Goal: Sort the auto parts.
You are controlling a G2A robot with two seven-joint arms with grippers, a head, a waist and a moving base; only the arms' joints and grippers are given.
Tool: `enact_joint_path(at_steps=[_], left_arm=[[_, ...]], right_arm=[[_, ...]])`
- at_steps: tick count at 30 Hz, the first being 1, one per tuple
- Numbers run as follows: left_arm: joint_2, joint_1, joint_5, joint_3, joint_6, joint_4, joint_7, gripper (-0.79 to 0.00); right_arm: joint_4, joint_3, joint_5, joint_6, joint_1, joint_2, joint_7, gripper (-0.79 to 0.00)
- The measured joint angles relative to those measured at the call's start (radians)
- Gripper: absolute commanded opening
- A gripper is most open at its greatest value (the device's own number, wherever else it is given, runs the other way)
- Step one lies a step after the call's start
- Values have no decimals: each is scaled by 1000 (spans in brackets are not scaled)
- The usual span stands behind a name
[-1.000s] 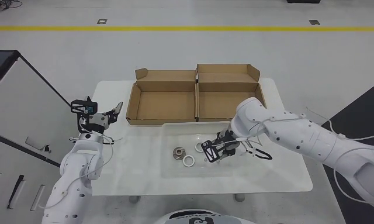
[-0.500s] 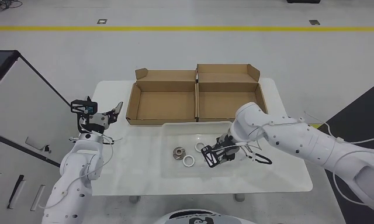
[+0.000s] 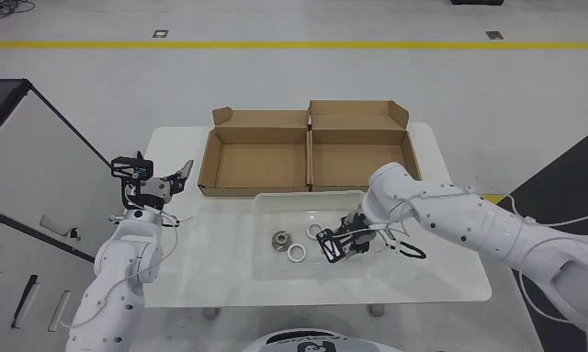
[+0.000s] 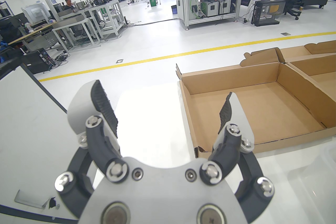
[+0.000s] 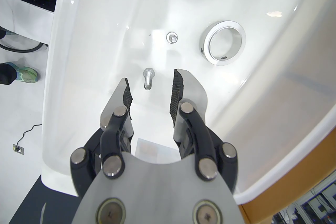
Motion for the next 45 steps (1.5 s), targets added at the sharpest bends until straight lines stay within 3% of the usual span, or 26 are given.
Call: enact_joint_path(at_steps=[12, 36, 39, 41, 45], left_arm=[[0, 0, 0, 0, 0, 0, 0, 0], [0, 0, 0, 0, 0, 0, 0, 0], [0, 0, 0, 0, 0, 0, 0, 0], [0, 0, 0, 0, 0, 0, 0, 0], [0, 0, 0, 0, 0, 0, 0, 0]], right_arm=[[25, 0, -11, 0, -10, -16, 0, -434], [51, 0, -31, 0, -29, -30, 0, -529], [52, 0, -32, 0, -32, -30, 0, -634], [53, 0, -33, 0, -32, -30, 0, -767], [53, 0, -34, 0, -32, -29, 0, -785]])
